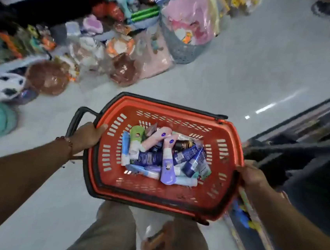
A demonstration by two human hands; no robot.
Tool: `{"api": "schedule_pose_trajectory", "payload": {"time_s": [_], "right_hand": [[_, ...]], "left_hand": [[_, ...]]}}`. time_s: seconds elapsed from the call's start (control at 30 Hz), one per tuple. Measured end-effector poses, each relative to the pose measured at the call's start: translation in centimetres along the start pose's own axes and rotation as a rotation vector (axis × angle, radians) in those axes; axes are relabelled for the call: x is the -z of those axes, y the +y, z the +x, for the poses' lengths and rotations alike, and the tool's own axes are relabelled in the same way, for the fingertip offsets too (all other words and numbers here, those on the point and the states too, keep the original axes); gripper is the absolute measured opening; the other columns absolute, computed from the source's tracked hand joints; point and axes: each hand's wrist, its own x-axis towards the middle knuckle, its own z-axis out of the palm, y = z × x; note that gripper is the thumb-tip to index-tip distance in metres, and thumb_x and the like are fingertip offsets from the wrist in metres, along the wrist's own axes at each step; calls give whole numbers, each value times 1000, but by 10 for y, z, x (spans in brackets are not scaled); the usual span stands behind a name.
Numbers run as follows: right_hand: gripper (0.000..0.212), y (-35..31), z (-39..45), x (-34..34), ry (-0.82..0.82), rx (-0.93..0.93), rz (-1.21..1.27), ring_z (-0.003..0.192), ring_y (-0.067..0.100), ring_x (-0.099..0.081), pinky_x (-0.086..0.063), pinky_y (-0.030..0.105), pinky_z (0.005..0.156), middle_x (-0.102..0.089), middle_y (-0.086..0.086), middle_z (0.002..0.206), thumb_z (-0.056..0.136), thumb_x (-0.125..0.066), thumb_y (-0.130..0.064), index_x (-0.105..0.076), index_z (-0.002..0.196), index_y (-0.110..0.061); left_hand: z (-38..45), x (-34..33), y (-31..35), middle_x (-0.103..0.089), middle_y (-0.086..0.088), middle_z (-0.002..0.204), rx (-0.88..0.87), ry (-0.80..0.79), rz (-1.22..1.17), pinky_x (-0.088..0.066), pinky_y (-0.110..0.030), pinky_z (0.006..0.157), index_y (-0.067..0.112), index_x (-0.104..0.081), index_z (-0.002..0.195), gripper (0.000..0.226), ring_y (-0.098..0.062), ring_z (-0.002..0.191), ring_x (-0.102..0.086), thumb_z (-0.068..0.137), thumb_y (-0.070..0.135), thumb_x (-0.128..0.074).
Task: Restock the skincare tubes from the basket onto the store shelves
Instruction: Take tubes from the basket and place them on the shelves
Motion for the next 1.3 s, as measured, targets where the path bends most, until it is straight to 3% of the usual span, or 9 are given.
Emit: {"api": "schedule_pose_trajectory", "payload": {"time_s": [0.2,0.43,0.63,0.8,0.93,1.0,1.1,1.2,1.3], "right_hand": [[18,-10,147,-79,-157,115,-314,60,24,-54,-44,28,52,-62,12,77,91,-59,-4,-65,108,-5],[28,30,264,-146,-230,160,-450,84,32,-65,-52,33,67,-68,19,104,90,-63,-5,-64,118,-1],[24,68,297,-157,-270,143,-569,85,30,-70,-54,34,67,-72,14,101,91,-63,-11,-66,115,-6],[25,85,293,-149,-239,180,-638,86,28,-73,-57,49,86,-76,5,96,91,-64,-27,-68,115,-19],[27,73,263,-159,-223,365,-1050,72,16,-68,-54,31,64,-69,-1,83,97,-52,-35,-63,112,-14],[24,68,234,-164,-222,509,-1250,65,7,-65,-47,23,53,-66,-7,80,98,-47,-41,-57,107,-21],[25,69,194,-167,-266,633,-1466,71,9,-70,-59,31,63,-70,-7,91,96,-48,-48,-54,111,-29],[31,82,166,-176,-314,617,-1567,83,16,-69,-60,38,76,-69,-2,101,96,-48,-43,-50,123,-27],[36,101,167,-187,-314,657,-1642,87,18,-66,-57,35,78,-66,0,100,95,-49,-35,-46,129,-22]], "left_hand": [[48,-88,-79,-66,-20,96,223,76,-124,-42,-33,75,-2,-66,114,58,-21,69,-55,98,49,-44],[100,-191,-162,-62,-16,95,393,103,-183,-39,-32,74,-3,-64,118,56,-20,69,-53,100,46,-44],[118,-240,-212,-71,-17,104,443,64,-266,-50,-37,80,5,-69,109,50,-27,80,-63,96,50,-50],[109,-260,-231,-72,-7,97,446,114,-376,-54,-45,88,14,-66,105,42,-29,90,-68,93,53,-55],[110,-242,-218,-70,-5,81,446,-40,-186,-53,-36,74,11,-68,98,41,-25,75,-66,93,49,-53],[103,-224,-204,-68,-1,81,418,-149,110,-51,-32,73,17,-67,99,43,-23,75,-65,90,54,-47],[82,-206,-162,-68,3,97,234,-90,503,-49,-32,82,23,-62,109,46,-23,90,-65,89,47,-29],[70,-214,-116,-66,-1,118,-31,4,519,-51,-33,86,23,-58,123,37,-25,106,-63,94,41,-44],[82,-251,-82,-66,-5,110,-227,-36,616,-46,-31,71,18,-57,118,35,-26,98,-63,94,42,-46]]}}
